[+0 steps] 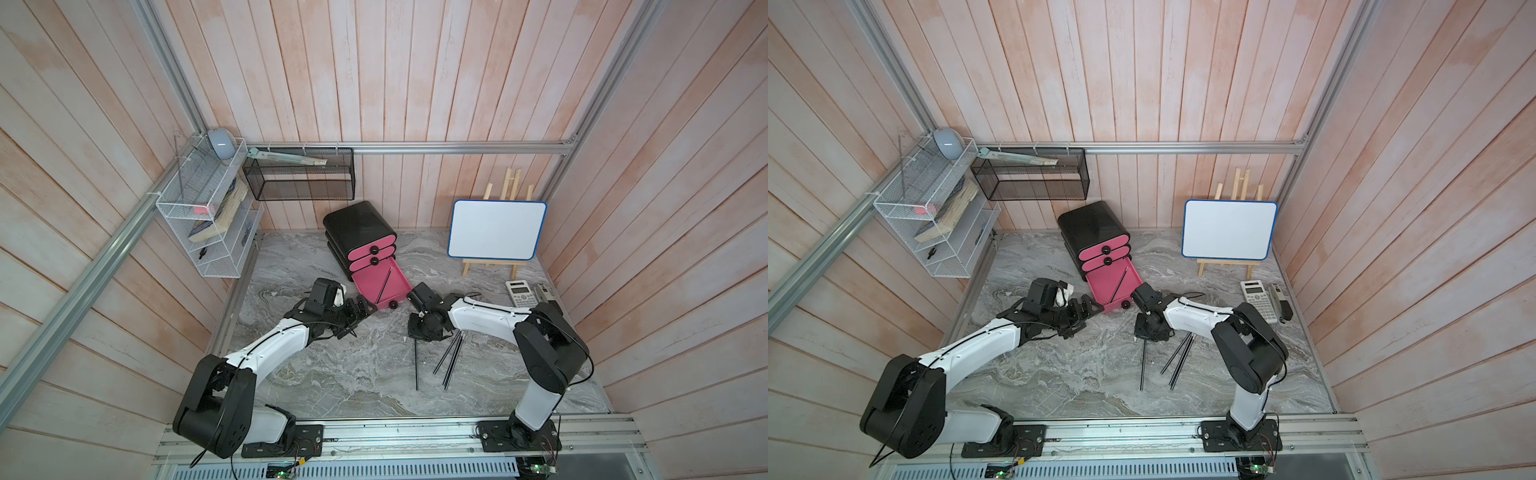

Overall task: Please place the pencils in the drawer according to their color
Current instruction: Pick up the pencil from the center of the board.

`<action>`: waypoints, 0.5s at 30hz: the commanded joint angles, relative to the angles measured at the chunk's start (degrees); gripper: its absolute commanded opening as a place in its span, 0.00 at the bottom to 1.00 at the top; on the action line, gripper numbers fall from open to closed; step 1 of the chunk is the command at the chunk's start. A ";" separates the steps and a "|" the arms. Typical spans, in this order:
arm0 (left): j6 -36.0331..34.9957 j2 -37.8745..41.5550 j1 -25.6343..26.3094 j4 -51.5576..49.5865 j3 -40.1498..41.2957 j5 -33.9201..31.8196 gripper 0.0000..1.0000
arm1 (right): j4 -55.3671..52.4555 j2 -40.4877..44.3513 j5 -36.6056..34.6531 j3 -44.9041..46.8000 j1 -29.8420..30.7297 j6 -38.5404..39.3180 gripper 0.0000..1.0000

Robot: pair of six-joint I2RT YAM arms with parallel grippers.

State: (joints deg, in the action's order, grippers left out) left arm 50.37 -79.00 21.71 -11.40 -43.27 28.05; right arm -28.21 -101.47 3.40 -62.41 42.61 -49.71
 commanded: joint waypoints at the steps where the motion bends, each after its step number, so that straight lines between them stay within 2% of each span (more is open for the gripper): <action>1: -1.75 0.69 -0.77 -1.37 -1.27 -0.26 1.00 | -1.63 2.13 1.94 -4.14 0.11 -1.05 0.00; 8: -2.55 -0.27 -1.20 -2.31 -3.26 -0.10 1.00 | 0.41 1.09 3.08 -10.20 -1.92 -1.58 0.00; 15: -2.91 -0.71 -1.68 -3.06 -4.71 -0.16 1.00 | 3.95 -4.70 2.41 -18.59 -4.82 -3.51 0.00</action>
State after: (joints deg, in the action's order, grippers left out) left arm 48.99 -79.07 20.51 -13.78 -46.09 28.08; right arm -26.17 -103.28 6.11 -78.32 38.70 -51.66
